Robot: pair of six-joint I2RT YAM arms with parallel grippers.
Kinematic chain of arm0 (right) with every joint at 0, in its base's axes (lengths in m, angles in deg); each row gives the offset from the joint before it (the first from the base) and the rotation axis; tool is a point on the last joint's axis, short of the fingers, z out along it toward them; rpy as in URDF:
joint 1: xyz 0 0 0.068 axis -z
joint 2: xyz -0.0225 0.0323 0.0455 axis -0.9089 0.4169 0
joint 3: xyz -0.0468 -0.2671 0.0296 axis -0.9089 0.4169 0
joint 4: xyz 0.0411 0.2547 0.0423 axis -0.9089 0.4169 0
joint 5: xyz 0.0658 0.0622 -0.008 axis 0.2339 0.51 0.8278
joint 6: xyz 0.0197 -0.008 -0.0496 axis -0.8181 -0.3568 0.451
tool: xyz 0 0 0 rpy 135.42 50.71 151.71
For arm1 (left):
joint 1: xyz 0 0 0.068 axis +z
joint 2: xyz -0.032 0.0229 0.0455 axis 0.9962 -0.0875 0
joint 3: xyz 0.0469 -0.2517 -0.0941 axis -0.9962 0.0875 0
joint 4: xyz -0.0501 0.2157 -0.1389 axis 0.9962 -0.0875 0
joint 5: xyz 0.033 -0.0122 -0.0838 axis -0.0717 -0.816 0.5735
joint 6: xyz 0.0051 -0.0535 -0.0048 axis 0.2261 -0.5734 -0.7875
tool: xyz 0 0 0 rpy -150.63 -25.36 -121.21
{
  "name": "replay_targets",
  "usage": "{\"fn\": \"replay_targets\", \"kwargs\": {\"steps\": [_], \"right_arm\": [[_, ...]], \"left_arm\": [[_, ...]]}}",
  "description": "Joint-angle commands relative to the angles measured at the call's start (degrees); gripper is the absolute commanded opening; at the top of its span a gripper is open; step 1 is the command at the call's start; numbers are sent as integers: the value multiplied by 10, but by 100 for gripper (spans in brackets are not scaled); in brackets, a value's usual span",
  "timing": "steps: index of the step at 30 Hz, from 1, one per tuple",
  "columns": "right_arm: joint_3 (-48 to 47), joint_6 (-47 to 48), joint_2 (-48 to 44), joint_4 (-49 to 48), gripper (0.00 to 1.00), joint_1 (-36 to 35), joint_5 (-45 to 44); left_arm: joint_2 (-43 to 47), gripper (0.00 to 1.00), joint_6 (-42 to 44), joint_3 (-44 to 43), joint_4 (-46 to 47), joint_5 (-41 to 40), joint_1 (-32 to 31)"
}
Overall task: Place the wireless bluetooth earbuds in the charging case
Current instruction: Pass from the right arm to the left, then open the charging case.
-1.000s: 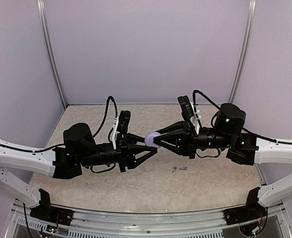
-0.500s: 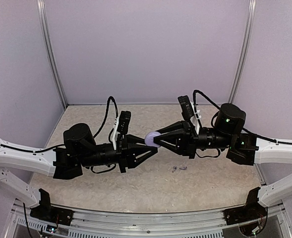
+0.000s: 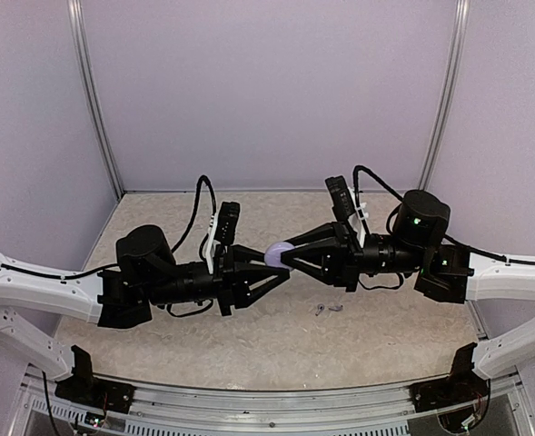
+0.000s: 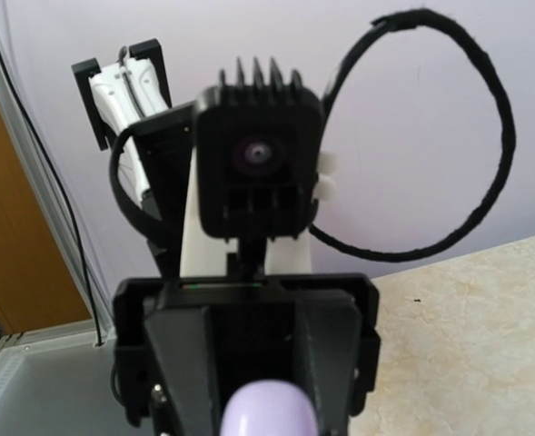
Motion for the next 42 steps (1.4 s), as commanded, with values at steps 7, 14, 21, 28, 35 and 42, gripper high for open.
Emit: {"fn": "replay_targets", "kwargs": {"steps": [7,14,21,28,35,42], "right_arm": [[7,2,1,-8,17,-7,0],[8,1,0,-9,17,-7,-1],[9,5,-4,-6,21,-7,-1],[-1,23,-19,27,38,-7,-39],[-3,21,-38,35,41,-5,-66],[-5,21,-52,42,42,1,-76]], "left_arm": [[-3,32,-4,-18,20,11,-2],[-5,32,-3,-20,22,12,-3],[-3,18,0,-16,22,13,-3],[-1,12,25,-21,-1,20,-13],[-4,9,57,-28,-24,9,-34],[-3,9,80,-35,-45,-2,-43]]}}
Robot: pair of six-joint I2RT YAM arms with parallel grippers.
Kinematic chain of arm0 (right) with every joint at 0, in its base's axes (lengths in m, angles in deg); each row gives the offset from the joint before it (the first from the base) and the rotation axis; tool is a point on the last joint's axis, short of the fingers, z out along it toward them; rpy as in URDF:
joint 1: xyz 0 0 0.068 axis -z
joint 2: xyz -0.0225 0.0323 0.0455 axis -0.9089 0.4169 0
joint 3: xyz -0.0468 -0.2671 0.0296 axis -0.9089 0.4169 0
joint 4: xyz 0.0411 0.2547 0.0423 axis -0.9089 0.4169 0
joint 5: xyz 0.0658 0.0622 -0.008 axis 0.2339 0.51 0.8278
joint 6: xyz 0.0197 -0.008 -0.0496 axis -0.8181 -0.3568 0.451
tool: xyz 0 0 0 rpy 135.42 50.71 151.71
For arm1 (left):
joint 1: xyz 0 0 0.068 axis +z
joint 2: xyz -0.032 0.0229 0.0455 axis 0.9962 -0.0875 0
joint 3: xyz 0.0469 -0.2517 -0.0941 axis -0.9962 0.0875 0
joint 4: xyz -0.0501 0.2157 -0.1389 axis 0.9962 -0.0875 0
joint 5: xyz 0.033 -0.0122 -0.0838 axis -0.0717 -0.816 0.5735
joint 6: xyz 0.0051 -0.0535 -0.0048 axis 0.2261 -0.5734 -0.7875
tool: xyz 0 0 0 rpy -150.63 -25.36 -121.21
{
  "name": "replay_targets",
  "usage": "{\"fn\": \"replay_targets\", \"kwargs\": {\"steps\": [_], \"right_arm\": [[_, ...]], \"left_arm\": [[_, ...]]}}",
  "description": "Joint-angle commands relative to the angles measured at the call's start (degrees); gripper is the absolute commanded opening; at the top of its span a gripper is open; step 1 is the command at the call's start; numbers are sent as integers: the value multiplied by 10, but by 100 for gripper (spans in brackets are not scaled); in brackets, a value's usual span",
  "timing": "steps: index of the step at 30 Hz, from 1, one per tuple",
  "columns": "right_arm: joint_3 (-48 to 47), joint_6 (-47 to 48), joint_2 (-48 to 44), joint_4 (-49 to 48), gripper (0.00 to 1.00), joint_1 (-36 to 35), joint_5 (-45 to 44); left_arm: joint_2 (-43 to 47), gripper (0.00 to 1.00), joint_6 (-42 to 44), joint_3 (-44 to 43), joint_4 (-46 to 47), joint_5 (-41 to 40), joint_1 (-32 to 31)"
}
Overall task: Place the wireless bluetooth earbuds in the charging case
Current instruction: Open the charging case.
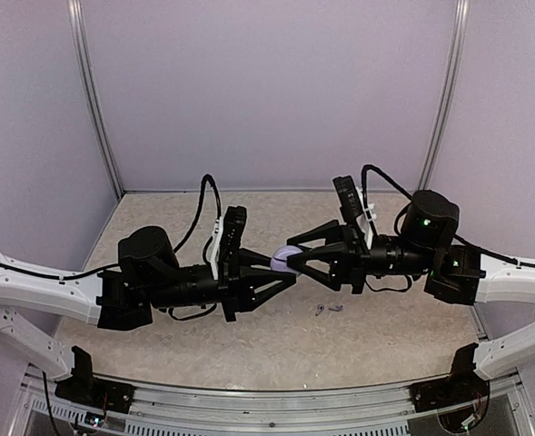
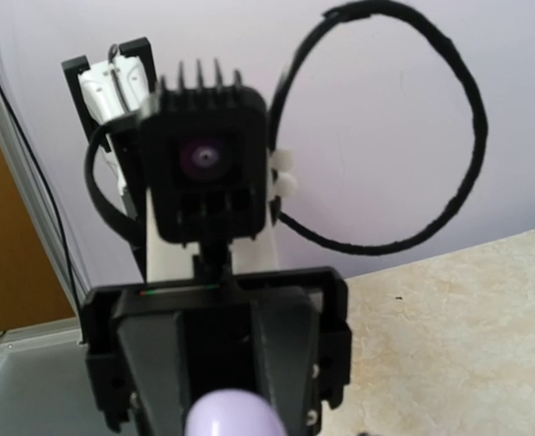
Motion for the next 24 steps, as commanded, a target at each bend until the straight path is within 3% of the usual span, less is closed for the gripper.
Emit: {"fn": "replay_targets", "kwargs": {"steps": [1,19,24], "right_arm": [[-5,1,-22,0,43,10,-40],[-17,16,-28,21,50,13,-26],[-21,15,-62,41,64,30,-23]], "left_arm": [[-1,8,33,-17,-25,11,-17],[11,8,50,-10,-47,-6,-17],[27,8,45,9,-50,-15,-11]]}}
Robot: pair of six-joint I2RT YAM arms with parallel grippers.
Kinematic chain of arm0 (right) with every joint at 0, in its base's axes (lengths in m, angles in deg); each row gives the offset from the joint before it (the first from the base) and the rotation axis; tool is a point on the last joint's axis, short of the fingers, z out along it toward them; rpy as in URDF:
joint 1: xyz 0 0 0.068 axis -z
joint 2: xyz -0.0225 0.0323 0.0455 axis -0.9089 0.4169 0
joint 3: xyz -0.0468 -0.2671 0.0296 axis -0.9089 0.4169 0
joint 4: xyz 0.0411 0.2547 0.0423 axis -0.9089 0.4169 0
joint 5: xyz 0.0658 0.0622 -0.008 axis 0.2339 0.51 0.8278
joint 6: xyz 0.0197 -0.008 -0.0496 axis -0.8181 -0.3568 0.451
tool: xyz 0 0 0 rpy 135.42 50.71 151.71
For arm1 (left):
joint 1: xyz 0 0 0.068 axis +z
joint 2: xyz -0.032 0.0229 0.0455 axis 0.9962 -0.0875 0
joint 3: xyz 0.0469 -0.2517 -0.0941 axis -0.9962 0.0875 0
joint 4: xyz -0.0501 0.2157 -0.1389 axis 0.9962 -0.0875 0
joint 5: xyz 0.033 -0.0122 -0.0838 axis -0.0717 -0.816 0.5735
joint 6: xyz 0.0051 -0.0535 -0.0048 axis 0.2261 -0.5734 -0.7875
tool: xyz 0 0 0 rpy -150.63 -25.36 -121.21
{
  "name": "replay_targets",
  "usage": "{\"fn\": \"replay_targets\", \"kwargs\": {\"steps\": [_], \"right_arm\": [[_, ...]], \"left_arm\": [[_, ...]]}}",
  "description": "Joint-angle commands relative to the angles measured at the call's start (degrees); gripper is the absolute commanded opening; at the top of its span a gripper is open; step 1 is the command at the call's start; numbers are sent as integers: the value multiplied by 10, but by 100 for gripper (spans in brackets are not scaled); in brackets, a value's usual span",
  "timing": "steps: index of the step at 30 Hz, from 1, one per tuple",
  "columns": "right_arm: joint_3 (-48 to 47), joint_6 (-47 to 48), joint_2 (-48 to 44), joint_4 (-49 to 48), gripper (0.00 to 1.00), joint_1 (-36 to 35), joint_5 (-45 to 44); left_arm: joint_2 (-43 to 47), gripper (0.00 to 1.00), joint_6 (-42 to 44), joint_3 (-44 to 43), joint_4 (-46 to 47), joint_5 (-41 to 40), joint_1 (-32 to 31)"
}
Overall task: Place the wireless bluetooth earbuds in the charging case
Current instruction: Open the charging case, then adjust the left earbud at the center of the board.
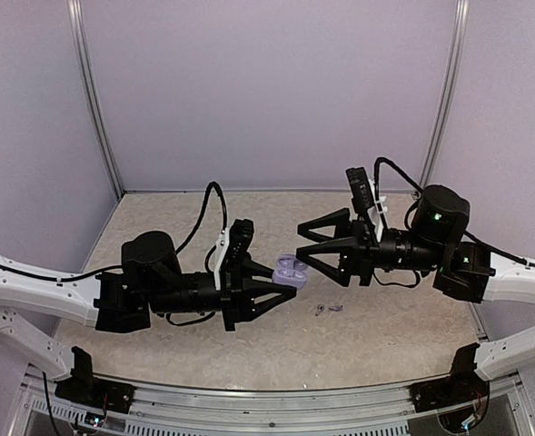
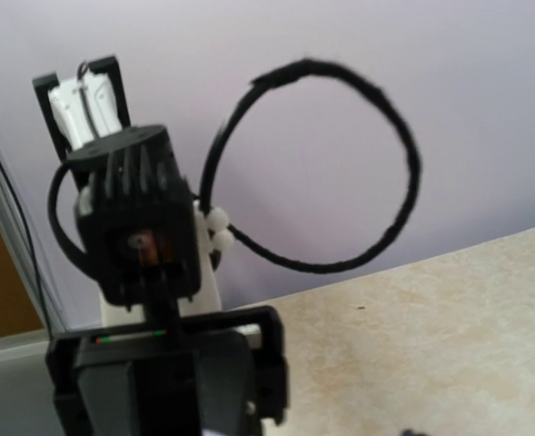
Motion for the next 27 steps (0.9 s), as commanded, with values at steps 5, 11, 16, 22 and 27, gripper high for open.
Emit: {"fn": "replay_targets", "kwargs": {"steps": [5,11,16,22,27], "right_arm": [[-19,2,-71,91,70,49,-29],[-4,-19,-64,205,67,78,-102],[-29,-18,17,342,61,94,-164],[-34,-13,103,383,56,96,-177],[-32,-7,162,385,51,102,-182]], "left_arm": [[53,8,-6,45,2,-23,11],[85,8,-23,81,13,-41,15],[104,7,-28,99,16,-51,16],[113,7,-32,111,18,-57,15],[117,8,-31,117,25,-60,15]]}}
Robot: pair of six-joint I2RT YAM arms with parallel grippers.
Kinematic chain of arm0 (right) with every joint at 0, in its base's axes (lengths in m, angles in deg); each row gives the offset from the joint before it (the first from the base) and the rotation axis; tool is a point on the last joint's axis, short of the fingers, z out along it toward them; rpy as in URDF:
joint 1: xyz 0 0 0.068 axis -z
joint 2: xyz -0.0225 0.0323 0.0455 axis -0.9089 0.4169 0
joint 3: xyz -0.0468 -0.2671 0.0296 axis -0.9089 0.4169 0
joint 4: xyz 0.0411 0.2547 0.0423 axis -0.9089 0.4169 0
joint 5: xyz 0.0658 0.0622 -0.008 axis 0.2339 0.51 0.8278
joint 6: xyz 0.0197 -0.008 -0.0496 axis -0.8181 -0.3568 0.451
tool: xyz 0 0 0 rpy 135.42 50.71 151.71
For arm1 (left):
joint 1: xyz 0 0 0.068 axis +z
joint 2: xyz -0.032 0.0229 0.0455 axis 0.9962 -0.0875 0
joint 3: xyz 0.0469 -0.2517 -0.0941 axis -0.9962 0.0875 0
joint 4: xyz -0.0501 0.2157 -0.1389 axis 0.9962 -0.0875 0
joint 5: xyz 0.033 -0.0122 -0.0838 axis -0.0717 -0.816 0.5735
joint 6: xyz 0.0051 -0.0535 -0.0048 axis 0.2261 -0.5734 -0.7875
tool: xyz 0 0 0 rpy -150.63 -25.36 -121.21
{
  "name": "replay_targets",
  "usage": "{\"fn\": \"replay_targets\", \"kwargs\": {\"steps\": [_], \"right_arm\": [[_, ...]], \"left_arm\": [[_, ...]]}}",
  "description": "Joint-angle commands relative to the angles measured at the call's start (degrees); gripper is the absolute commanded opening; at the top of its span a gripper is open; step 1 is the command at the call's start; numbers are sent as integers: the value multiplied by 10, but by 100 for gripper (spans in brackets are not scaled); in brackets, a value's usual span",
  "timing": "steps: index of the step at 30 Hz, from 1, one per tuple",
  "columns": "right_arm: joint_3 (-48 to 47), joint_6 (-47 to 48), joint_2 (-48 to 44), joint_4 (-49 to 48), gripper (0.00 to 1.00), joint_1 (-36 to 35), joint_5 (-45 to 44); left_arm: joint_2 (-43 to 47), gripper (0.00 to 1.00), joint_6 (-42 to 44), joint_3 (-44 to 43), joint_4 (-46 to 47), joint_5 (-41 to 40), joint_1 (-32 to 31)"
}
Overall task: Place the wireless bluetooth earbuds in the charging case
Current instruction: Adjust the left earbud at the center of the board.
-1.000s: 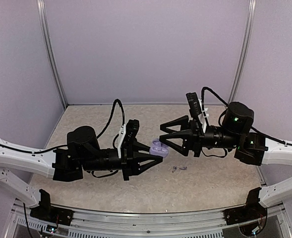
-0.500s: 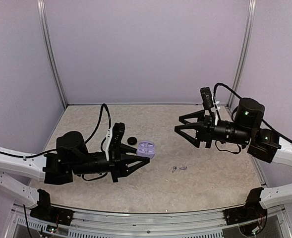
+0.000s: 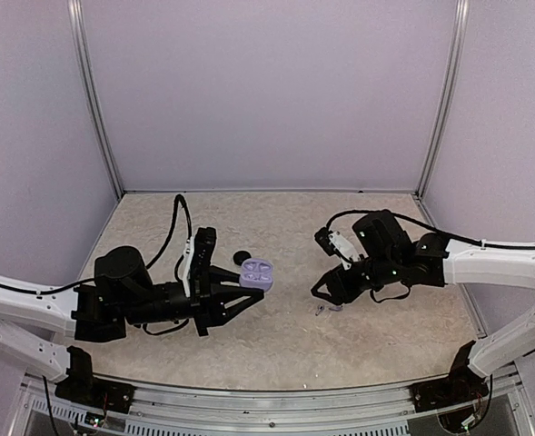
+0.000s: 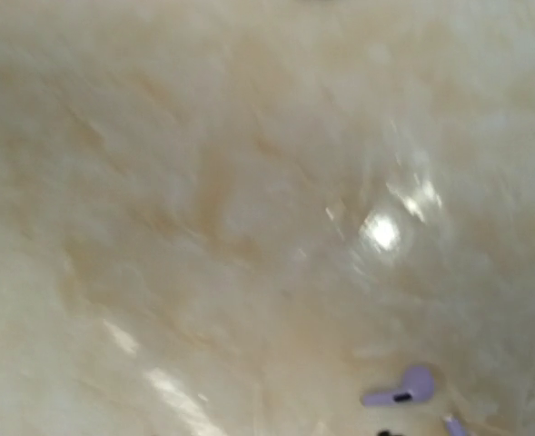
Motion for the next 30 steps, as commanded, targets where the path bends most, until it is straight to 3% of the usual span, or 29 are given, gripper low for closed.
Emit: {"fn": "replay_targets", "kwargs": {"steps": [1,9,17,30], "right_arm": [[-9,5,39,20,50,12,-11],[-5,15,115,-4,45,30,16],[2,17,144,-15,43,47,45],[-14,31,194,-21,50,50,83]], "left_arm": [[12,8,-2,10,23,-9,2],[9,8,16,13,25,-10,2],[41,9,127,30,-1,-30,-25],[74,9,204,40,-28,-39,-48]]}}
